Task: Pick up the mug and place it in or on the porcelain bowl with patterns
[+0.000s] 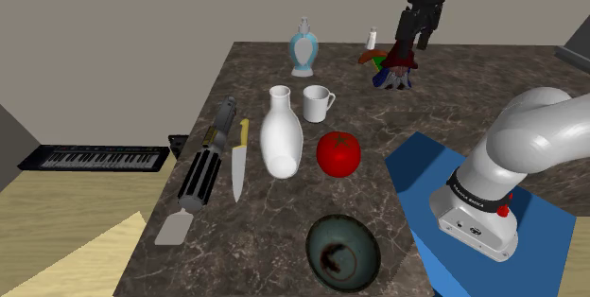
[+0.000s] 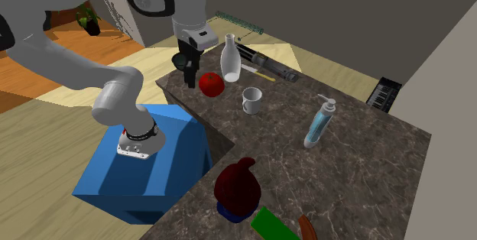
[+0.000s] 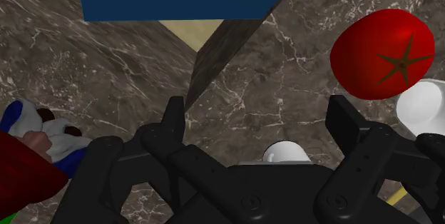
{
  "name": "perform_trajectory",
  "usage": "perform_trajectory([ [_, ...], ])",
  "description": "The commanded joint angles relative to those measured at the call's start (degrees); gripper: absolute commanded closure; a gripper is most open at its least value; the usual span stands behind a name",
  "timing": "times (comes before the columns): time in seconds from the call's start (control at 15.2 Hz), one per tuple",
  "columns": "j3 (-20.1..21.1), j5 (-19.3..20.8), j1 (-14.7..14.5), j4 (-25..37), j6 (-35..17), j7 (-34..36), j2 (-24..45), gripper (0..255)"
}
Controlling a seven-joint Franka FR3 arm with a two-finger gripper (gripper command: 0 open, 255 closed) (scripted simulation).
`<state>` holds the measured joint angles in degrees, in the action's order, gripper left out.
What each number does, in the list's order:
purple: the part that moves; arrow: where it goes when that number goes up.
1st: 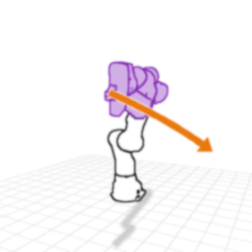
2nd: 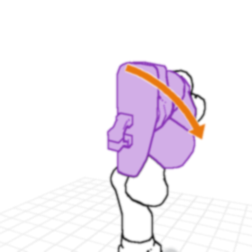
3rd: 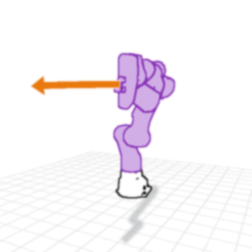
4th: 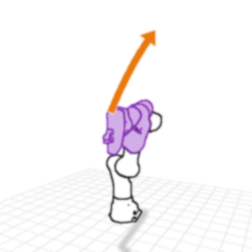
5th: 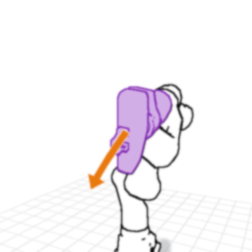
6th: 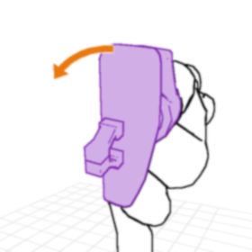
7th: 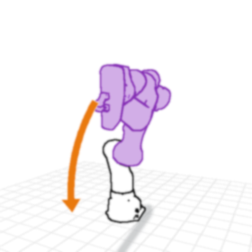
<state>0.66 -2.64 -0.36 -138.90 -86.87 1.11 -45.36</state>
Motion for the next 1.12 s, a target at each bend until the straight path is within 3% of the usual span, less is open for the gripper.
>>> perform_trajectory([
  [0.0,0.0,0.0,0.0,0.0,0.0,0.0,0.0,0],
  [0.59,7.0,-2.0,-1.7,-0.7,-17.2,6.2,13.8,0],
  [1.06,12.0,-0.2,-2.1,3.4,-28.7,12.0,27.7,0],
])
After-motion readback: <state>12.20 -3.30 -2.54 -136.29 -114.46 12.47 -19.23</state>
